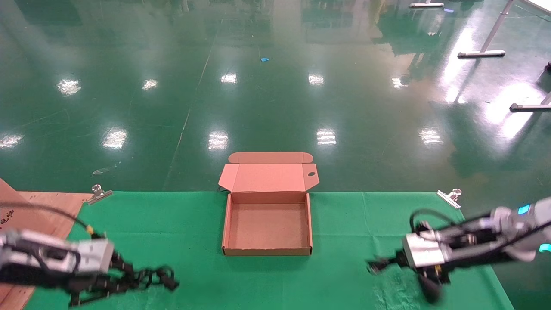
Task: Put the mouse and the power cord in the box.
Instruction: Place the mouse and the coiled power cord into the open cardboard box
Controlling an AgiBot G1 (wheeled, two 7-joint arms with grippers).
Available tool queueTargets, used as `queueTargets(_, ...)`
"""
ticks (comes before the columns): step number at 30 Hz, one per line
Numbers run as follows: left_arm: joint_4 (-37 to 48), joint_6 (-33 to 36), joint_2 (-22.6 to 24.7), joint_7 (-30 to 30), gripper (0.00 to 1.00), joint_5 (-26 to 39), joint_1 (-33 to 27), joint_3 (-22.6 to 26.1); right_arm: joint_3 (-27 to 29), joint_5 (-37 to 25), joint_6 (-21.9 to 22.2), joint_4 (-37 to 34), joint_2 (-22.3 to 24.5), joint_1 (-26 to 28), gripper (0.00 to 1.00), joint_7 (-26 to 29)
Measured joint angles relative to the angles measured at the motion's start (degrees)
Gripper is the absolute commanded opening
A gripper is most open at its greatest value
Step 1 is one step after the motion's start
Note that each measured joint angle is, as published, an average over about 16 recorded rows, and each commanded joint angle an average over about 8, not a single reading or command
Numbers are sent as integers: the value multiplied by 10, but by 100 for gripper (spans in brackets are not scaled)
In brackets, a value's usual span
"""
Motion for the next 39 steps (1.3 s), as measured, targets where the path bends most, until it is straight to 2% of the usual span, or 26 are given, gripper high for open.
queueTargets(5, -43, 21, 16, -27, 0, -6, -46, -3, 13, 17, -22, 61, -7, 38, 0, 49)
queueTargets(11, -107, 33, 46, -73, 0, -15, -88, -6, 19, 21, -31, 110, -39, 86, 0, 104)
queueTargets(19, -199, 33, 75, -137, 0, -26, -114, -6, 16, 14, -34, 120, -88, 140, 0, 142)
queueTargets(26, -269, 22, 77, -168, 0, -36, -105, -6, 15, 15, -40, 111, -106, 163, 0, 150)
queueTargets(33, -344, -64, 79, -170, 0, -22, -53, -7, 18, 24, -47, 113, -103, 171, 0, 153)
queueTargets(39, -415, -217, 95, -178, 0, 27, 34, -6, 26, 36, -51, 129, -86, 167, 0, 158)
